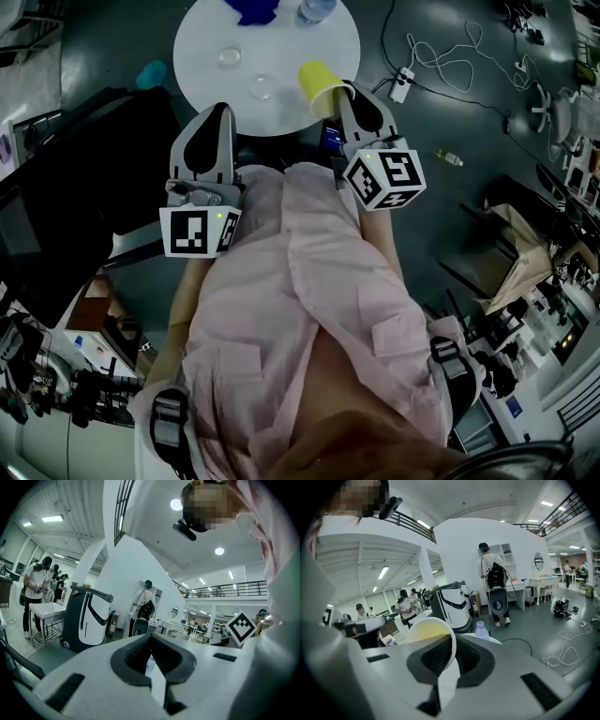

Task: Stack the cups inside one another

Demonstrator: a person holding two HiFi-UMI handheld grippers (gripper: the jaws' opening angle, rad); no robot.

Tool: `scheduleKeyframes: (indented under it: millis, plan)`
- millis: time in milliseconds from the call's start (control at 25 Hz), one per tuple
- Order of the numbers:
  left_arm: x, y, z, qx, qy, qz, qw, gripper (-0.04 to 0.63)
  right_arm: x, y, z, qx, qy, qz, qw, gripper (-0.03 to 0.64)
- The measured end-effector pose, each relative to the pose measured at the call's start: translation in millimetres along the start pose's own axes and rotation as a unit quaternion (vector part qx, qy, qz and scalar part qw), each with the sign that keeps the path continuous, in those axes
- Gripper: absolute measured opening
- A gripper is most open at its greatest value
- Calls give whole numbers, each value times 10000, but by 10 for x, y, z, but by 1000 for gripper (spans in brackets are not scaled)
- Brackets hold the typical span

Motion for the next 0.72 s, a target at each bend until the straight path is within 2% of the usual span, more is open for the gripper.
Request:
scheduleKeyframes:
  millis: [120,280,720]
  plan:
    - [7,-71,78,145,32,4,9999,17,-29,44,48,34,14,70,10000,34]
    - [-33,-124,216,290,-107,48,9995,16,-69,154,113,16,-47,248,9997,34]
    - [-6,-2,239,270,-95,30,9996,15,-213,268,84,-50,33,619,9981,35]
Point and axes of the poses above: the fingertips, and each gripper's own axes: y forward along the fingers, z to its left, x out of its top, the point moved 3 cm from there along -y, backward along the fingers, and after that the axes turned 11 degrees about y, right-handed, at the moved point
